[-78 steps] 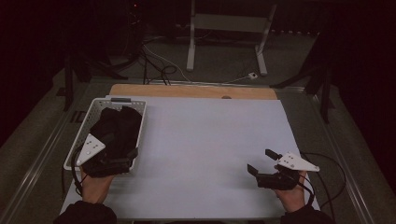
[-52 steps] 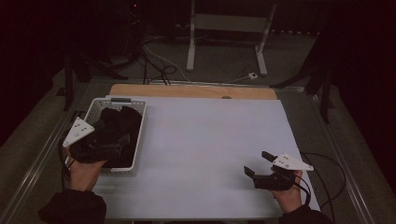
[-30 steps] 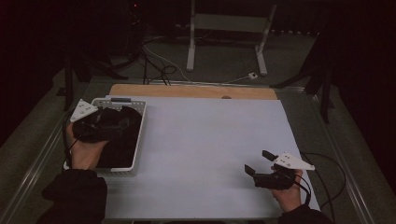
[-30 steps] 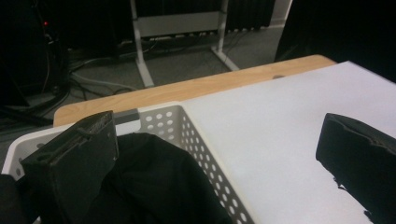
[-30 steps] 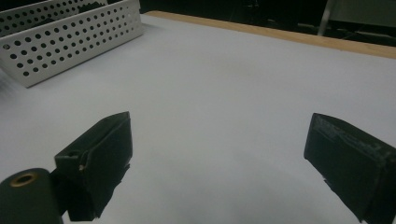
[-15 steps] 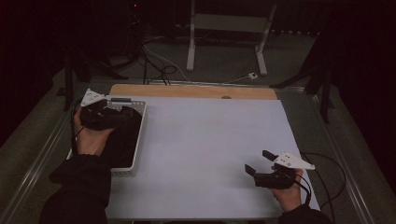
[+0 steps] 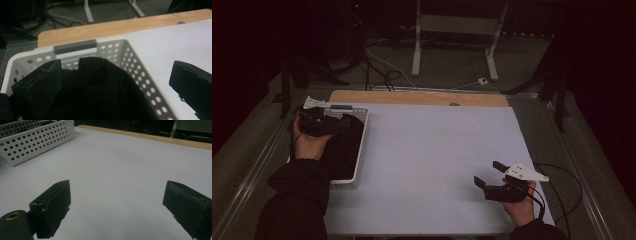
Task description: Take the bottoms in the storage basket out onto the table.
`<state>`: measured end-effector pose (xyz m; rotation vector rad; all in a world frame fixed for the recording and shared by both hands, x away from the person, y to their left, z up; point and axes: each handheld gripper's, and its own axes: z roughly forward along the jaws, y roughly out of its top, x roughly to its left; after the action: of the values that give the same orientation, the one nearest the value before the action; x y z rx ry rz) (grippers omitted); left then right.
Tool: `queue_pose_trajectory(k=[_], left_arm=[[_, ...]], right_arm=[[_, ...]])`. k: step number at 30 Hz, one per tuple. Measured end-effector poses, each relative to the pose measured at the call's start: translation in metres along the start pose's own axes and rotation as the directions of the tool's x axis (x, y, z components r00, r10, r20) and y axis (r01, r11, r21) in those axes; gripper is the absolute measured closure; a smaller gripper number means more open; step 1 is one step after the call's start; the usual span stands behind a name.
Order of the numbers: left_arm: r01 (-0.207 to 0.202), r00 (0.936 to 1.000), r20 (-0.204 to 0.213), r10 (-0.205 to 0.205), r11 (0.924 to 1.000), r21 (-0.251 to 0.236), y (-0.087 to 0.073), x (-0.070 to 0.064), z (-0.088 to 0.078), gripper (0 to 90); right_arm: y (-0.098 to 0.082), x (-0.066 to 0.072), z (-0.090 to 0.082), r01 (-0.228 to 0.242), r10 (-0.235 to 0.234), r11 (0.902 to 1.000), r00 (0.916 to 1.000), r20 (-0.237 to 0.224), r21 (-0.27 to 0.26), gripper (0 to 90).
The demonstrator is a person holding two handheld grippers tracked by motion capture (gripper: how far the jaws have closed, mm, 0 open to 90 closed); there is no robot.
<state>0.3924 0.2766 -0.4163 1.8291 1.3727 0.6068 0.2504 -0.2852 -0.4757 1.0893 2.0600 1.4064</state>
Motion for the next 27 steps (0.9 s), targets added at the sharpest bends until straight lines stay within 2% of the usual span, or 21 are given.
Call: queue_pose_trajectory(k=[5, 9, 16, 20, 22, 25, 27], left_arm=[[0.017, 0.9997, -0.018, -0.016, 0.9985, 0.052, -0.009, 0.007, 0.012, 0.0], [0.029, 0.9987, -0.043, -0.026, 0.9967, 0.076, -0.017, 0.011, 0.020, 0.0], [0.050, 0.9978, -0.050, -0.043, 0.9876, 0.149, -0.030, 0.017, 0.034, 0.0], [0.035, 0.9983, -0.054, -0.024, 0.9786, 0.203, -0.035, 0.018, 0.041, 0.0], [0.050, 0.9982, -0.043, -0.041, 0.9722, 0.229, -0.037, 0.019, 0.044, 0.0], [0.062, 0.9976, -0.048, -0.051, 0.9582, 0.279, -0.041, 0.020, 0.049, 0.0], [0.074, 0.9972, -0.037, -0.065, 0.9451, 0.318, -0.043, 0.021, 0.054, 0.0]], right_arm=[[0.000, 0.000, 0.000, -0.001, 0.001, 1.0000, 1.0000, 0.000, 0.001, 7.9], [0.000, 0.000, 0.000, 0.000, 0.000, 1.0000, 1.0000, 0.000, 0.001, 7.9], [0.000, 0.000, 0.001, 0.001, -0.001, 1.0000, 1.0000, -0.002, 0.007, 7.9], [0.000, 0.000, 0.001, 0.000, 0.000, 1.0000, 1.0000, -0.004, 0.006, 8.0], [0.000, 0.000, 0.001, 0.002, -0.002, 1.0000, 1.0000, -0.002, 0.008, 7.9], [0.000, 0.000, 0.001, 0.003, -0.003, 1.0000, 1.0000, -0.003, 0.007, 7.9], [0.000, 0.000, 0.001, 0.003, -0.003, 1.0000, 1.0000, -0.003, 0.007, 7.9]])
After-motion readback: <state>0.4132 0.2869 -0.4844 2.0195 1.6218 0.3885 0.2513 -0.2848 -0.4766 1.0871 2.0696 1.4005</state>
